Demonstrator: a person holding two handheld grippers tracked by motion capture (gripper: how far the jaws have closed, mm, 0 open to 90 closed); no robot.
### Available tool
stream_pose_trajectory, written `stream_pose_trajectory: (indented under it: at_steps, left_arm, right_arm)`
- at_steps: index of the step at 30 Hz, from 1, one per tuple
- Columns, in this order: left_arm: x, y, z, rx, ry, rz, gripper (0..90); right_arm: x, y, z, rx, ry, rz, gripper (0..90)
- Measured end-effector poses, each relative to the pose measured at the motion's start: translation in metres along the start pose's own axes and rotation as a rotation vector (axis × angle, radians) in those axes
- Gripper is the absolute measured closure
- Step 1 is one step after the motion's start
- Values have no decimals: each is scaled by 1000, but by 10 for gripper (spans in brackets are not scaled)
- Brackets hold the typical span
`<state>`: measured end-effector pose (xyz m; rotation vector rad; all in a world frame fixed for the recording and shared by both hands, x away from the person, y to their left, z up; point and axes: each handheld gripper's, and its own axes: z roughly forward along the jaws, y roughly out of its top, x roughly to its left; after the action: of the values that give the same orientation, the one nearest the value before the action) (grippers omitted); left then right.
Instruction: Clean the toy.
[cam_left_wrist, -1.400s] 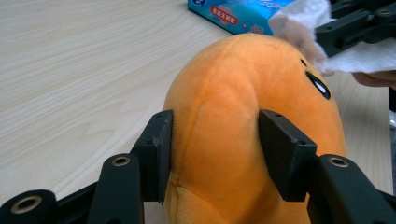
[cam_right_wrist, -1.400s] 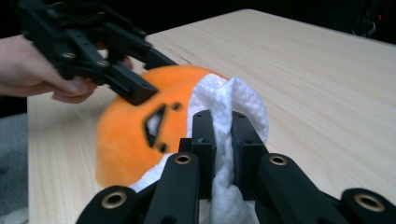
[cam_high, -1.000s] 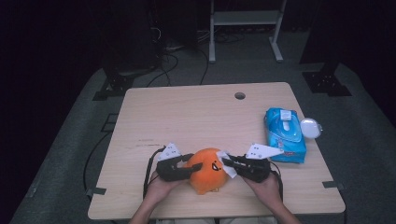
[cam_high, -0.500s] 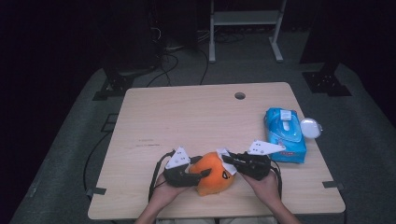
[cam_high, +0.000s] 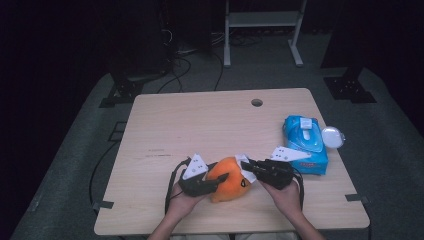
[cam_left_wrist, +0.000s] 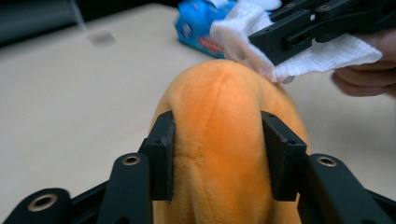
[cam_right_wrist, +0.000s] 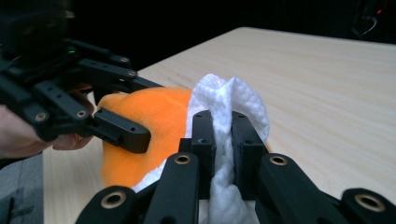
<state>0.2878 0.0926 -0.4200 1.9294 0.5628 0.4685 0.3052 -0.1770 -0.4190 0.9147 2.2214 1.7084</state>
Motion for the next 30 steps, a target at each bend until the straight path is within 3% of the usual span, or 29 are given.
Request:
stream_pose_trajectory:
  at_steps: [1,4,8,13,15,17,18,19,20,23,24,27,30]
  left_arm:
    - [-4,1,0,-6,29,51,536]
    - [-7,-5,3,18,16,73,519]
    - [-7,-10,-1,33,-11,51,481]
    - [-7,-14,-4,32,-20,33,470]
    - [-6,-14,-4,31,-20,30,466]
    - [-4,-16,-6,29,-31,16,446]
    - [-2,-15,-6,27,-40,3,446]
    - [2,-14,-7,25,-50,-18,359]
    - [6,-12,-8,18,-60,-53,359]
    - [19,-9,-8,-9,-104,-192,224]
    - [20,-10,-7,1,-111,-198,243]
    - [15,-14,-5,25,-93,-141,396]
    - [12,-14,-6,31,-91,-118,441]
  right_arm:
    - [-1,1,-1,-6,-3,-3,811]
    - [-2,1,0,-7,5,12,811]
    - [-9,-10,3,13,6,40,812]
    - [-17,-14,1,38,-44,64,811]
    - [-11,-10,2,36,-55,45,811]
    - [4,-2,5,20,-30,-10,811]
    - [4,-2,5,20,-30,-10,811]
    - [6,-3,7,25,-22,-32,812]
    - [6,-3,7,25,-22,-32,812]
    - [2,-10,8,15,-6,-16,811]
    - [2,-10,8,13,0,-10,811]
    - [0,-9,8,16,-3,-12,811]
    - [-15,-16,6,14,-19,63,812]
